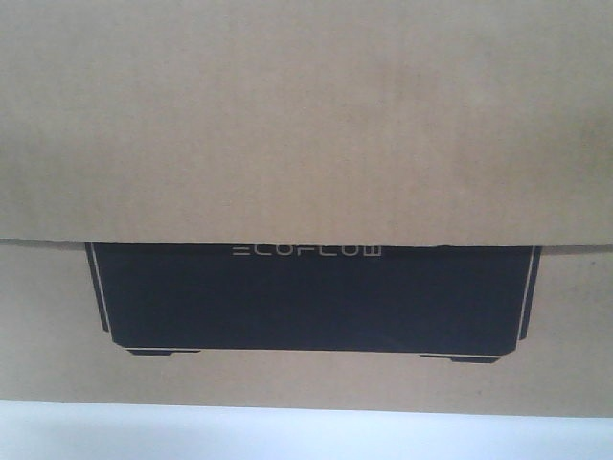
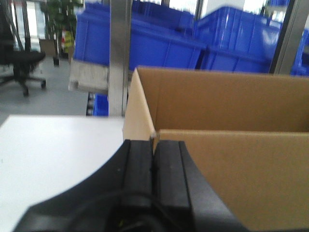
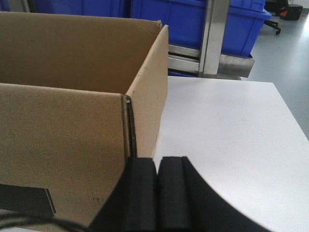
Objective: Grab box from left shelf to table start
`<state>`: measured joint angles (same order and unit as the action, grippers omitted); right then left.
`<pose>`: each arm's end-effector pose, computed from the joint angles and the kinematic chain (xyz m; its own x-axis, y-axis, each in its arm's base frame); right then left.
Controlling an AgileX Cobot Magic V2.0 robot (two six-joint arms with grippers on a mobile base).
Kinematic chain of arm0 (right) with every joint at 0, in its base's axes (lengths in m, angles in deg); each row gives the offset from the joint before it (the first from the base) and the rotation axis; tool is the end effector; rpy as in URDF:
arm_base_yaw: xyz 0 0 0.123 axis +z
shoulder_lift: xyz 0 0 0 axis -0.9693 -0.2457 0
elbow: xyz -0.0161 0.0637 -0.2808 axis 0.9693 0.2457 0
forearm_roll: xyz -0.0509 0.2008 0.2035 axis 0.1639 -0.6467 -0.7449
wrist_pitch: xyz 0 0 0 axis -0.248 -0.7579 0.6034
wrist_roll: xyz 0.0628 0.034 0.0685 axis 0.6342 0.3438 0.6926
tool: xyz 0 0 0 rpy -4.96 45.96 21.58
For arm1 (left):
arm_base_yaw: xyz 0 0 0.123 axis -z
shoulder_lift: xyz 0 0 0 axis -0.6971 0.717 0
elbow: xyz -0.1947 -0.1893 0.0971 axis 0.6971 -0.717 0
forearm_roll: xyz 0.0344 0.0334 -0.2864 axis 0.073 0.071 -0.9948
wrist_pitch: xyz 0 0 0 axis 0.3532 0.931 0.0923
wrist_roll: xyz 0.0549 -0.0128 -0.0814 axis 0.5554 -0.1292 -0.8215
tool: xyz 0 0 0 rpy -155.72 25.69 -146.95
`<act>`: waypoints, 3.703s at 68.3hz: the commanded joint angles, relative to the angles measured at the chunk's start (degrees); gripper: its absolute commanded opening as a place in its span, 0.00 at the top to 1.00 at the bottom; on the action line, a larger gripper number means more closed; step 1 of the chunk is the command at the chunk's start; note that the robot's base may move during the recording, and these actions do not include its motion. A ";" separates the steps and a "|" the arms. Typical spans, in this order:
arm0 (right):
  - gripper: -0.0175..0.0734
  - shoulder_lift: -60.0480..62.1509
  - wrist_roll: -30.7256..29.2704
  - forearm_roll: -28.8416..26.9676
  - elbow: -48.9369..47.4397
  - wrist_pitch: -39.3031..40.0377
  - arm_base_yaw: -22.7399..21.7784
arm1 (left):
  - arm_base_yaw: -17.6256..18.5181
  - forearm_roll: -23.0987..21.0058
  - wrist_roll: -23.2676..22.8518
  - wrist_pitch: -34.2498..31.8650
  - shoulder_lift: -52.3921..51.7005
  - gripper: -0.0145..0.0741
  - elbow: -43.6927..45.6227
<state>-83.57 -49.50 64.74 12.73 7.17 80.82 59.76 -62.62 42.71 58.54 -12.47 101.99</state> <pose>0.0365 0.0033 0.3267 -0.1409 0.0312 -0.9895 -0.0819 0.9957 0.0430 0.0520 -0.0126 0.3277 0.0410 -0.1007 -0.9941 0.2543 0.9632 -0.0871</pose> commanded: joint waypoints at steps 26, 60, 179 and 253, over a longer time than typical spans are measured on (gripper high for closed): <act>0.74 -0.05 -0.22 1.01 -1.52 13.93 -0.07 | 0.38 0.25 0.09 -9.23 -0.72 0.94 1.06; 0.74 -0.05 -0.22 1.01 -1.52 13.93 -0.07 | 0.38 0.25 0.09 -9.22 -0.72 0.94 0.94; 0.74 -0.05 -0.22 1.01 -1.52 13.92 -0.07 | -11.36 -1.16 0.09 -26.60 -0.83 0.94 -26.44; 0.74 0.37 0.88 -1.45 25.67 34.97 -6.70 | -11.36 -1.16 0.09 -26.60 -0.83 0.94 -26.44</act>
<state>-83.57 -48.65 63.95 36.47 32.70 74.78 47.84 -63.90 42.71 36.56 -12.77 75.52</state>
